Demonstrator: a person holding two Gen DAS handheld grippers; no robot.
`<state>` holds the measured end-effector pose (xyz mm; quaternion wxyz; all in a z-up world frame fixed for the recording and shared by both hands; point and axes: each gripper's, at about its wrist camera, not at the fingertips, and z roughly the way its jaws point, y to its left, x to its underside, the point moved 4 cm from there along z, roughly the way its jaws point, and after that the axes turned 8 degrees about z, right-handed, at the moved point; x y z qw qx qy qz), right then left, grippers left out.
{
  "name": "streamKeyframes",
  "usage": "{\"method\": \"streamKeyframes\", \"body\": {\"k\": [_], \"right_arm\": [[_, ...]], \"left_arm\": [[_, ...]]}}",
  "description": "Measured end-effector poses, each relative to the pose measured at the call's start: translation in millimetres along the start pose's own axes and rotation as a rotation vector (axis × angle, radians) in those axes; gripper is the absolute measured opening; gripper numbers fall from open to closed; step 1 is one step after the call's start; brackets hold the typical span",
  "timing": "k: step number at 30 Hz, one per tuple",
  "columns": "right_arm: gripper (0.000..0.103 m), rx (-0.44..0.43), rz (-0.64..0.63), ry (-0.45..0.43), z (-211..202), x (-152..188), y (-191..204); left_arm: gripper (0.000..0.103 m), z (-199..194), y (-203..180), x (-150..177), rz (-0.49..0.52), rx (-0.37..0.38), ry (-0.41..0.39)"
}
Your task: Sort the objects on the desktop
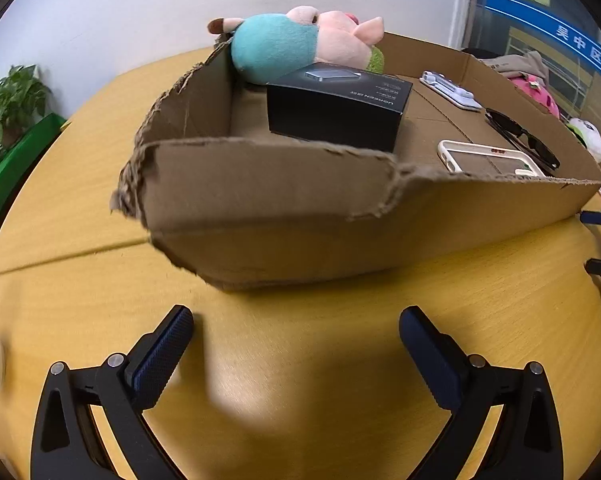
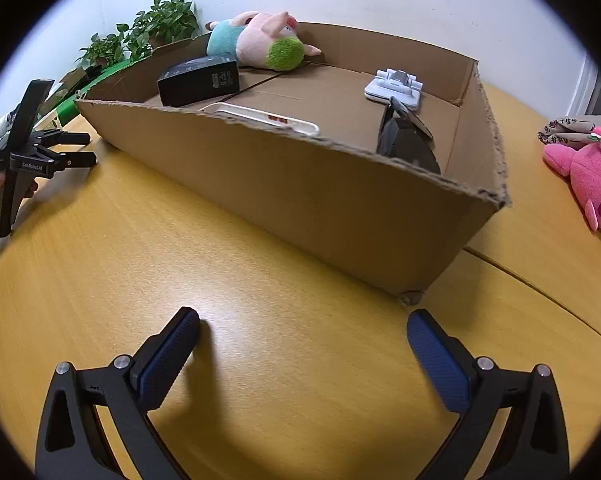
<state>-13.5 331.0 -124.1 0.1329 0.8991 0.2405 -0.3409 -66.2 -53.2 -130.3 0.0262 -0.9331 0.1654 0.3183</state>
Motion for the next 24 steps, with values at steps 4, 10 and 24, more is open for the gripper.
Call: {"method": "streamKeyframes", "body": {"k": [4, 10, 24], "right_arm": [[0.103, -0.02, 0.002, 0.086, -34.2, -51.0, -24.6], [0.103, -0.019, -0.005, 0.112, -22.4, -91.8, -10.5], [0.103, -0.014, -0.007, 0.12, 5.6, -115.2, 11.9]], "left_arm": [[0.103, -0.6, -1.7, -7.9, 0.008, 0.0, 0.013], [0.103, -1.5, -1.0, -10.8, 0.012, 0.0, 0.018], [0.103, -1.3, -1.2, -11.7, 0.008, -0.006, 0.019]]}}
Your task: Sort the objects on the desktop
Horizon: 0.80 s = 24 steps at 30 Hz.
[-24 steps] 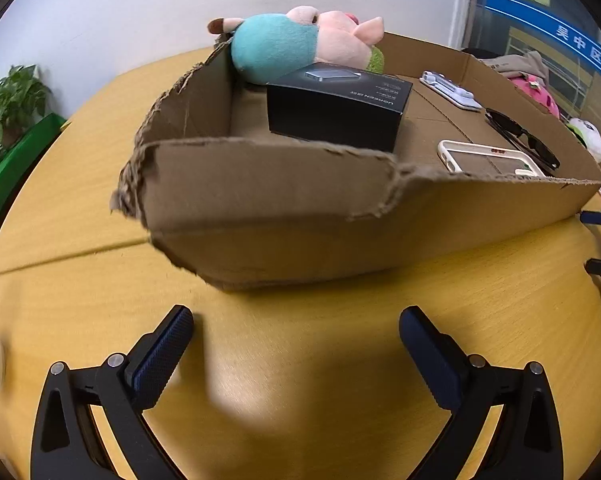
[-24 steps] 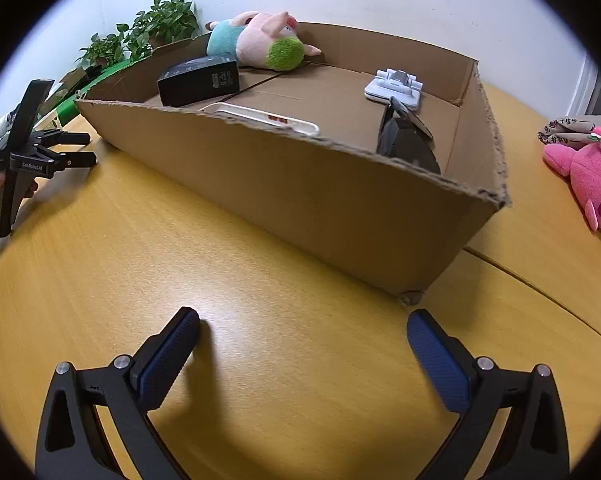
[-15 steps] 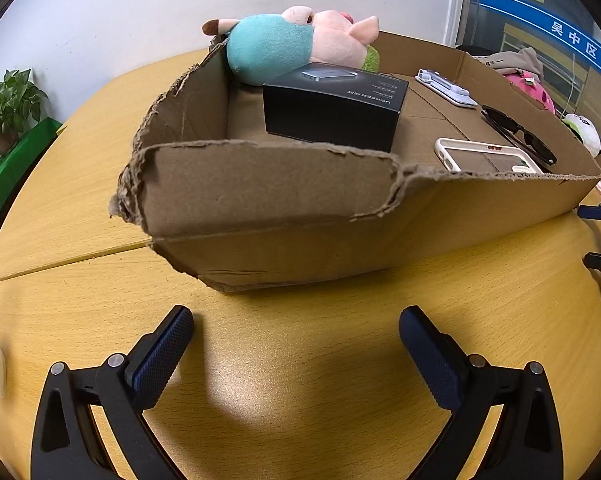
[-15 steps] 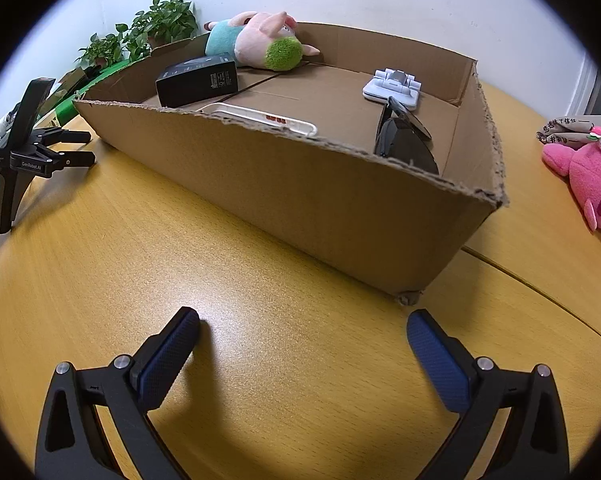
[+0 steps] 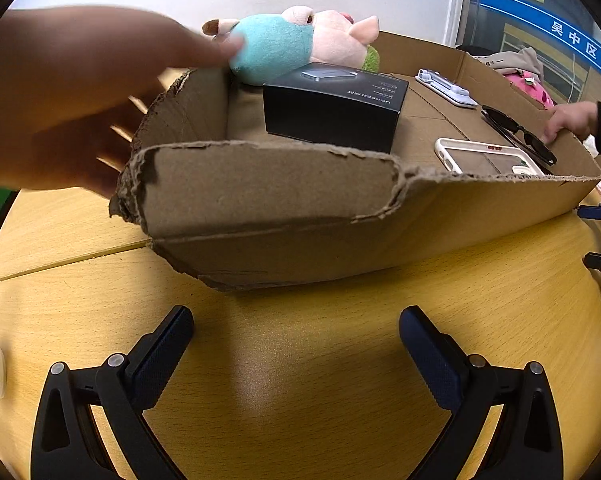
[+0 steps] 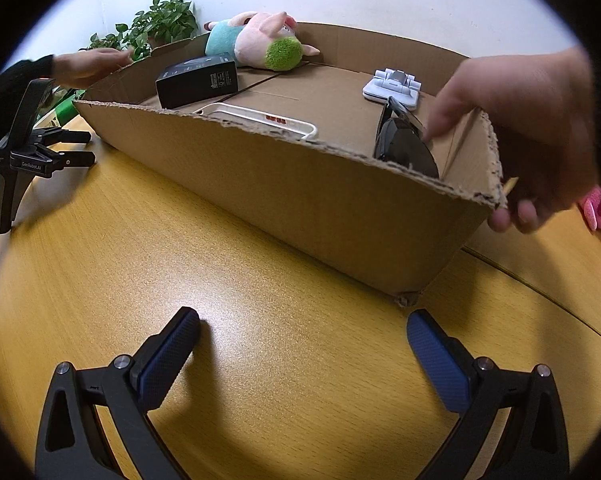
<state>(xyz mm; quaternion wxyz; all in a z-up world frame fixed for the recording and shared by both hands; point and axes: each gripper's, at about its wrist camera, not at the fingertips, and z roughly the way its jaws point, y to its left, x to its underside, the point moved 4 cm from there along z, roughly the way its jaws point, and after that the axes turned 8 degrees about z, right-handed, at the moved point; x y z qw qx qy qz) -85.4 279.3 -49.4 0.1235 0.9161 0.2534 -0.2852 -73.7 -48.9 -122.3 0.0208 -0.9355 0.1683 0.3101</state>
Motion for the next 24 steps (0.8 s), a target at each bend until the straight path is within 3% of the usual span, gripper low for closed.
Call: {"method": "streamKeyframes", "body": {"k": [24], "right_arm": [[0.103, 0.0, -0.002, 0.002, 6.0, -3.5, 0.7]], "left_arm": [[0.103, -1.2, -1.5, -0.3, 0.001, -0.002, -0.001]]}}
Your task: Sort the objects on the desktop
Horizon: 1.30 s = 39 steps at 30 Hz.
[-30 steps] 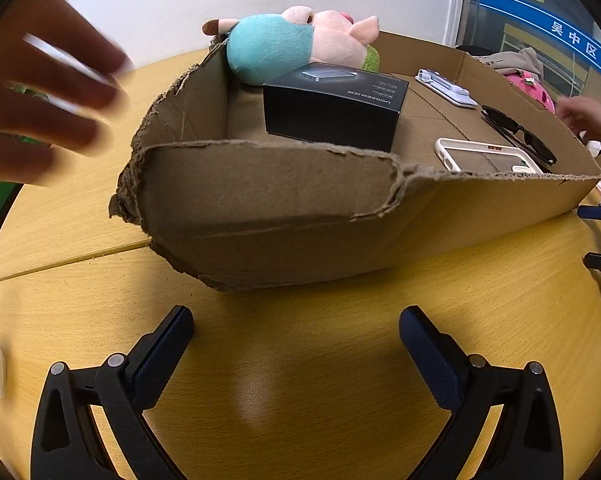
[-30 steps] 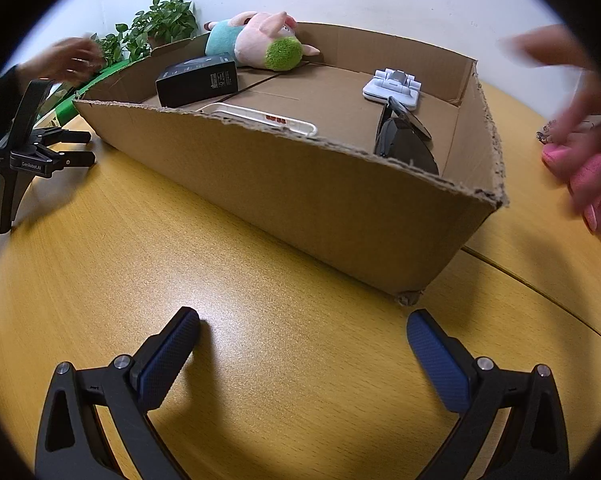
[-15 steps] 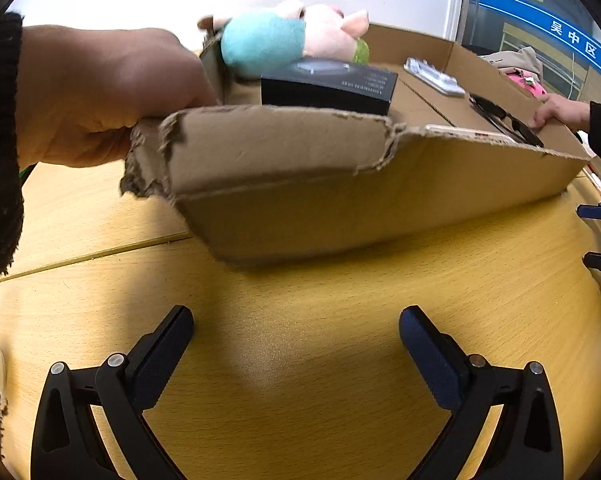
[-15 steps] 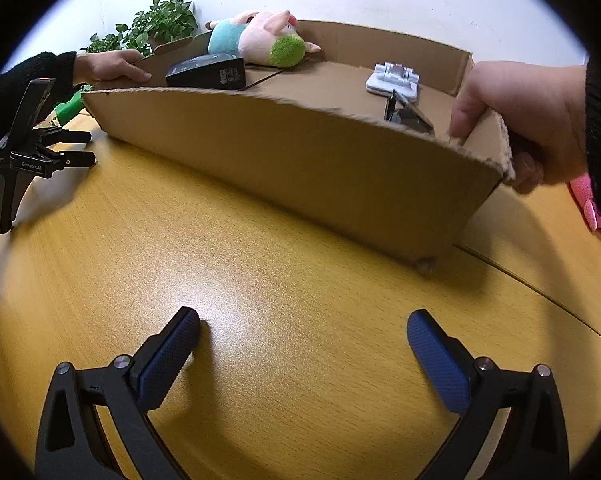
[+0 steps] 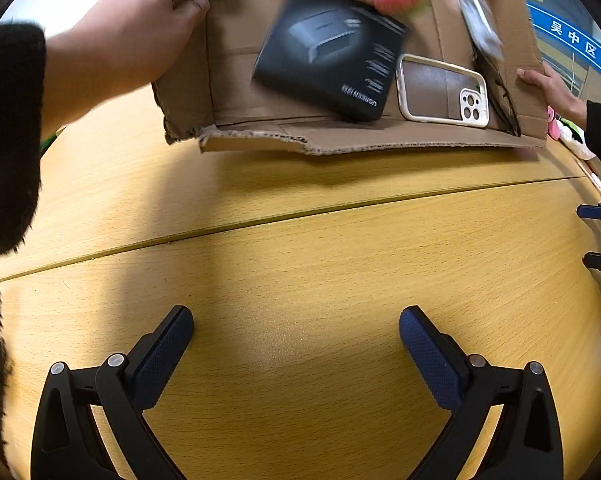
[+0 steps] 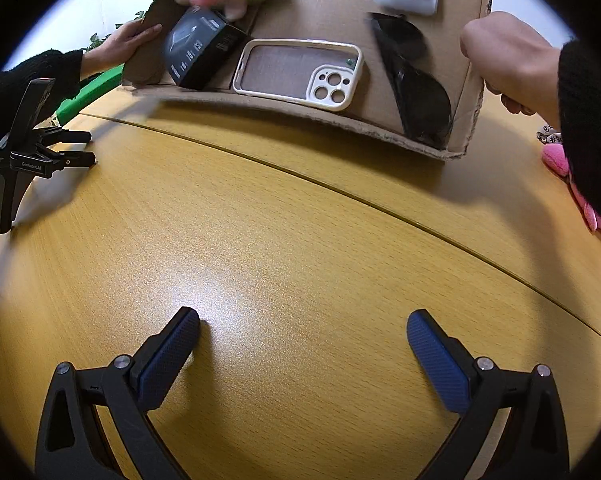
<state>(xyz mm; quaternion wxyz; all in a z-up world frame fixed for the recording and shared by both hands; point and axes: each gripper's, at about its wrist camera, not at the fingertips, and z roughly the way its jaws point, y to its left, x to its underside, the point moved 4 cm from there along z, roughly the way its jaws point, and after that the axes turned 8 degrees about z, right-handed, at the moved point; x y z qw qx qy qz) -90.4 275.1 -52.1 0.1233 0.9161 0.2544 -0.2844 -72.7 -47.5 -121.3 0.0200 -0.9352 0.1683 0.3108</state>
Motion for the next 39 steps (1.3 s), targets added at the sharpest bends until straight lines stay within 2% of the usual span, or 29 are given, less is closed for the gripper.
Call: {"method": "streamKeyframes", "body": {"k": [6, 7, 9, 23, 39], "right_arm": [[0.103, -0.001, -0.001, 0.001, 6.5, -3.3, 4.2], [0.103, -0.042, -0.029, 0.002, 8.5, -3.6, 11.4], [0.103, -0.053, -0.088, 0.01, 5.0, 4.1, 18.8], [0.103, -0.059, -0.085, 0.011, -9.7, 21.0, 10.8], [0.103, -0.059, -0.085, 0.011, -13.2, 25.5, 6.5]], "left_arm": [[0.103, -0.3, -0.3, 0.4, 0.0, 0.0, 0.0], [0.103, -0.6, -0.7, 0.9, -0.001, -0.001, 0.0], [0.103, -1.0, -1.1, 1.3, -0.001, -0.001, 0.0], [0.103, -4.9, -3.2, 1.9, -0.012, -0.01, 0.002], [0.103, -6.5, -3.3, 0.9, -0.014, -0.012, 0.001]]}}
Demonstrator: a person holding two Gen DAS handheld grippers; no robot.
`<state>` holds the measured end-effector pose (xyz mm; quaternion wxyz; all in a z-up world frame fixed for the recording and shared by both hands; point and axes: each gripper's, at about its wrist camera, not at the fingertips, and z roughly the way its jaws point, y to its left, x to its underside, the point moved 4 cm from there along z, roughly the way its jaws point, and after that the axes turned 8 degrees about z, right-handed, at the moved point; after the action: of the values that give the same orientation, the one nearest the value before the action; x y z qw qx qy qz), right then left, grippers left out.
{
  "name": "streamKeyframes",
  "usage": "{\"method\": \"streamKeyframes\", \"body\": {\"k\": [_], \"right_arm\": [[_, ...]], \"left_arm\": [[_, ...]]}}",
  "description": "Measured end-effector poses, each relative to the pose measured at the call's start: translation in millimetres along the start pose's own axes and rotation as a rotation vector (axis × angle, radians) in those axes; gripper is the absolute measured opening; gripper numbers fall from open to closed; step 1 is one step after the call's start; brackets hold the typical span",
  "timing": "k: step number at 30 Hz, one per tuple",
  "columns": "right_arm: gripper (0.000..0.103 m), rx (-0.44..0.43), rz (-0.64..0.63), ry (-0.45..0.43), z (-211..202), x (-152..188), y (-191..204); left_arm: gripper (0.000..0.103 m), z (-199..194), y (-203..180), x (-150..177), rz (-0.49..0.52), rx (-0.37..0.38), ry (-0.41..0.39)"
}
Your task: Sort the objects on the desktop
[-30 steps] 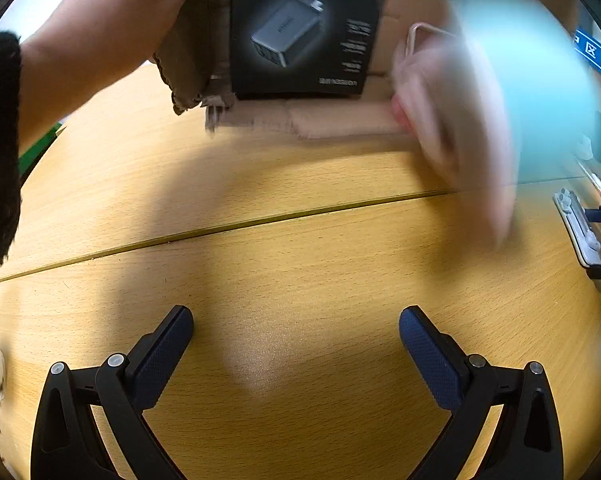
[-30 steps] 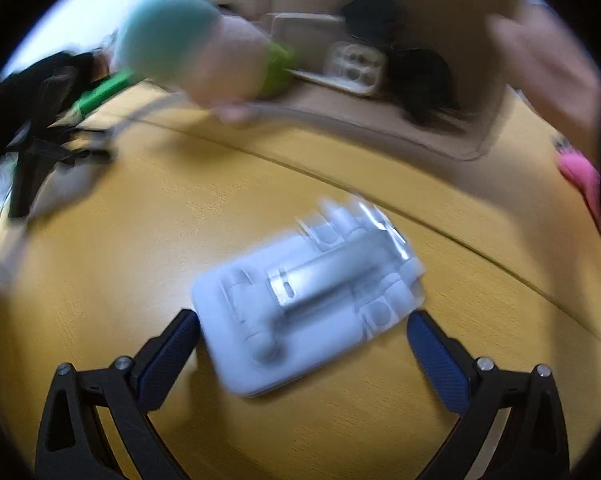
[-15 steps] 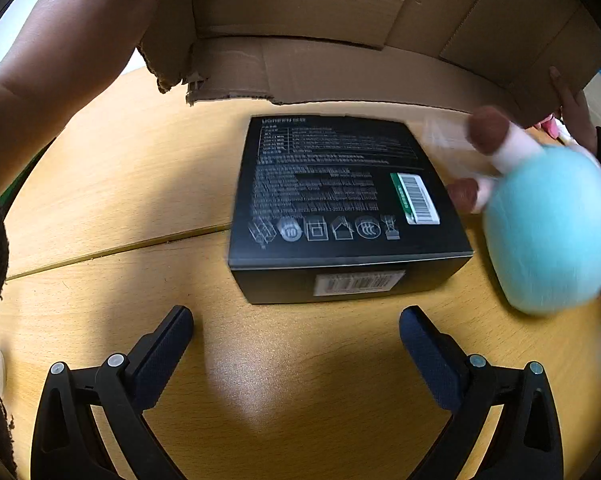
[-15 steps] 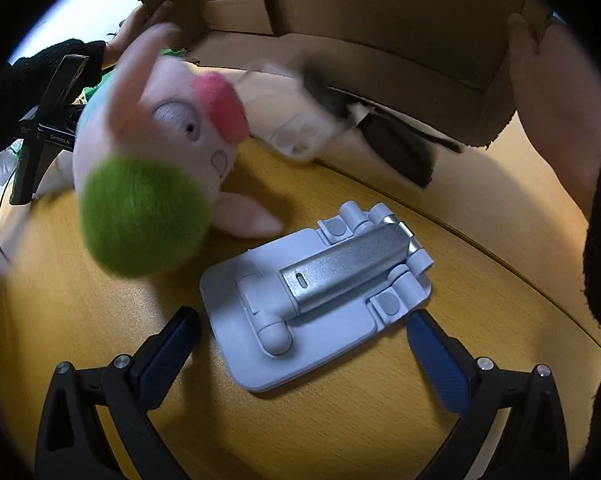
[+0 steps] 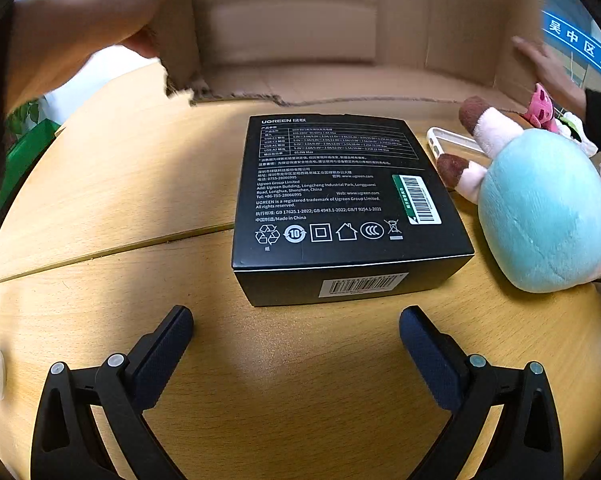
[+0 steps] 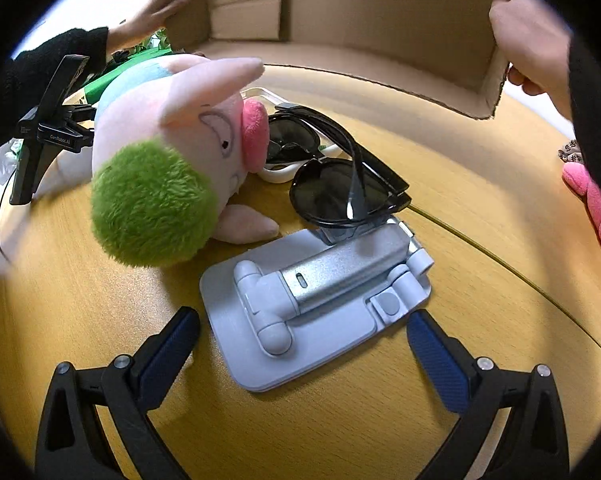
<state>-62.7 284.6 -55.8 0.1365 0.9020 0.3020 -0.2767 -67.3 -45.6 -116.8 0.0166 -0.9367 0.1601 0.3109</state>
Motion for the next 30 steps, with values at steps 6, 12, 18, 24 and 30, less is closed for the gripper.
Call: {"method": "streamKeyframes", "body": {"k": [6, 12, 18, 24, 30], "right_arm": [[0.103, 0.0, 0.0, 0.0, -0.1, -0.2, -0.3], [0.103, 0.0, 0.0, 0.001, 7.8, -2.0, -3.9], [0.103, 0.001, 0.0, 0.001, 8.7, -2.9, -3.9], [0.103, 0.0, 0.0, 0.001, 8.9, -3.1, -3.9], [0.103, 0.0, 0.0, 0.001, 8.8, -3.3, -3.9]], "left_arm": [[0.103, -0.2, -0.1, -0.4, 0.0, 0.0, 0.0], [0.103, -1.4, 0.0, -1.4, -0.001, 0.0, 0.0], [0.103, -3.4, -2.2, -0.3, 0.02, 0.017, -0.002], [0.103, -9.9, -5.8, 7.2, 0.071, 0.054, -0.007], [0.103, -6.0, -7.6, 14.8, 0.075, 0.055, -0.008]]}}
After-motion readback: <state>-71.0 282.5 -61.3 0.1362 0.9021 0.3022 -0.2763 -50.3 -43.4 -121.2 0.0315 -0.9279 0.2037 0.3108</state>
